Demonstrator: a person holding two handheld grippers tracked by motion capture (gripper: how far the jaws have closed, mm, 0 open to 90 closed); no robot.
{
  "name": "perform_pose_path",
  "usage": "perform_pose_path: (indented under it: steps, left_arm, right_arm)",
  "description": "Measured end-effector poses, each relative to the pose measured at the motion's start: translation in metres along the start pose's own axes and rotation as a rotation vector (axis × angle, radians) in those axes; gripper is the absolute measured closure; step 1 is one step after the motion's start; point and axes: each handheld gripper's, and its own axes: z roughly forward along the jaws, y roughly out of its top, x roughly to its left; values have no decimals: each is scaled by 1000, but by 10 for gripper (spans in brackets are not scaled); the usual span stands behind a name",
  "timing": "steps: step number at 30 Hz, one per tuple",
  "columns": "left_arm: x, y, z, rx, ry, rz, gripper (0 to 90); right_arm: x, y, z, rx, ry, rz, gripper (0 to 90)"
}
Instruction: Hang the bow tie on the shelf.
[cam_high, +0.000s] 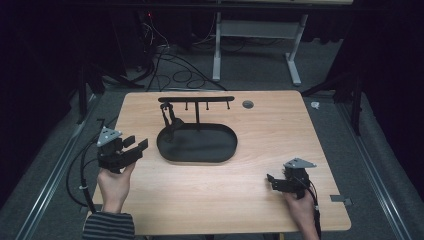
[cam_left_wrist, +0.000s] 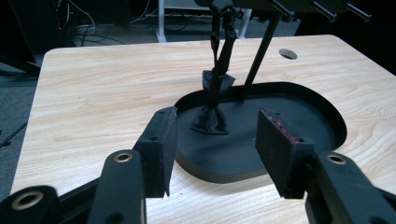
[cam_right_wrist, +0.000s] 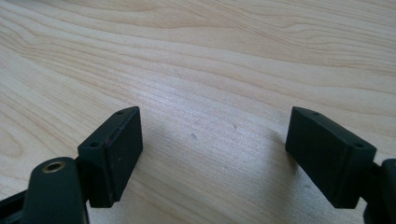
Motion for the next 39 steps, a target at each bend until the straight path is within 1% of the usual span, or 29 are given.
perform_pose_path:
  steps: [3,5,9,13,22,26,29,36,39]
  left_arm:
    - [0,-1,-2,-3,0,-2,480]
    - [0,-3,-3,-6,-6,-6,472]
    - [-1,-6,-4,-6,-29,-21,460]
    - [-2,-9,-6,-7,-33,-25,459]
    - [-3,-16,-7,-1,-31,-33,458]
    - [-4,-18,-8,10,-22,-19,458]
    - [-4,-21,-8,11,-25,-20,457]
    - [-4,-29,-7,18,-26,-31,457]
    - [-3,-32,-7,15,-30,-44,457]
  right_arm:
    - [0,0,0,1,0,0,200]
    - [0,0,0,0,0,0,199]
    - [0,0,0,0,0,0,199]
    - [0,0,0,1,0,0,199]
    - [0,0,0,1,0,0,199]
    - [0,0,0,1,0,1,199]
    - [0,0,0,1,1,0,199]
    - [0,0,0,1,0,0,200]
    - [0,0,0,1,0,0,200]
